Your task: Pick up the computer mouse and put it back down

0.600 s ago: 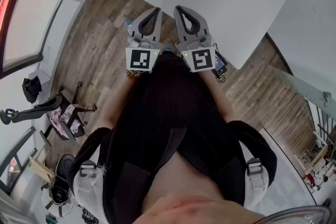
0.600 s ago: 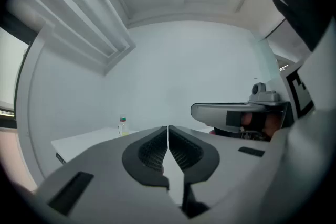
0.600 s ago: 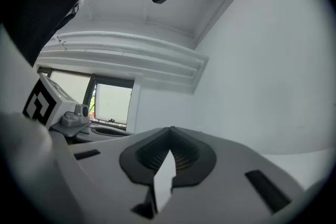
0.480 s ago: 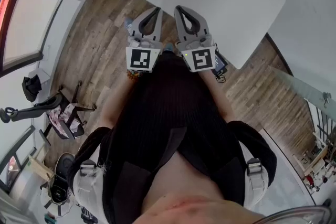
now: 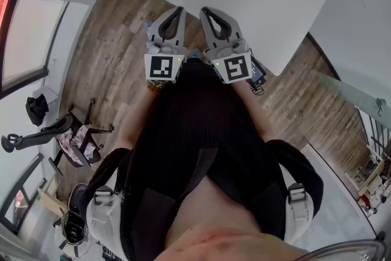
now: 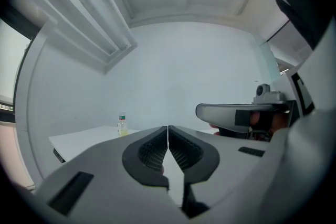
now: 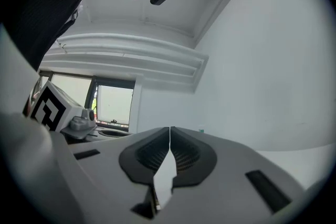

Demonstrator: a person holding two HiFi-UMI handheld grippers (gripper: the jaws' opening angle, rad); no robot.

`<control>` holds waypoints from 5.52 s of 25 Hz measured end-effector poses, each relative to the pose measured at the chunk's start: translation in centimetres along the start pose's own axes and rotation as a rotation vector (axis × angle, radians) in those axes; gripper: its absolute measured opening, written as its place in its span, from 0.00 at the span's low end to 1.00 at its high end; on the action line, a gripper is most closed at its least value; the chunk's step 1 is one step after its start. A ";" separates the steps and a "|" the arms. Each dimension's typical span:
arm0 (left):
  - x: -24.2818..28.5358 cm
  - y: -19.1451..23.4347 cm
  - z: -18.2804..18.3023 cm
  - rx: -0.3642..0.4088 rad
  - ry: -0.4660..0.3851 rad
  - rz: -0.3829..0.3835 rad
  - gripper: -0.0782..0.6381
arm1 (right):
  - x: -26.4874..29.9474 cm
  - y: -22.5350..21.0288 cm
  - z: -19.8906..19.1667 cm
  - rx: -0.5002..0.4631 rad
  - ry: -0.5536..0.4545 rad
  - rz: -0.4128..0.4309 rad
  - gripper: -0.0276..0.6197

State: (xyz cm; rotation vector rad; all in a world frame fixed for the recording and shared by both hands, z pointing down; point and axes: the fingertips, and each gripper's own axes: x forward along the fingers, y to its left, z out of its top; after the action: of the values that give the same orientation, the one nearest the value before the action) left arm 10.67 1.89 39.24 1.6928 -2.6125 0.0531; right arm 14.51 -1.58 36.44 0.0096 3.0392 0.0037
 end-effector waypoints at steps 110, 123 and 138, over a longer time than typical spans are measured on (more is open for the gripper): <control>30.1 19.2 -19.2 0.380 0.541 -0.743 0.53 | 19.0 -8.4 -4.7 0.002 0.148 -0.756 0.09; 30.1 19.3 -19.3 0.417 0.527 -0.753 0.48 | 19.2 -8.4 -5.3 -0.001 0.156 -0.751 0.09; 29.6 19.4 -18.6 0.374 0.490 -0.765 0.47 | 19.0 -8.1 -5.2 -0.005 0.157 -0.762 0.09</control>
State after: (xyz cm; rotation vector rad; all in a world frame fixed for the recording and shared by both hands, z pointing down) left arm -19.04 -16.33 58.81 2.2991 -1.5618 0.8434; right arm -4.94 -9.57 39.67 -1.1790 2.9735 -0.0481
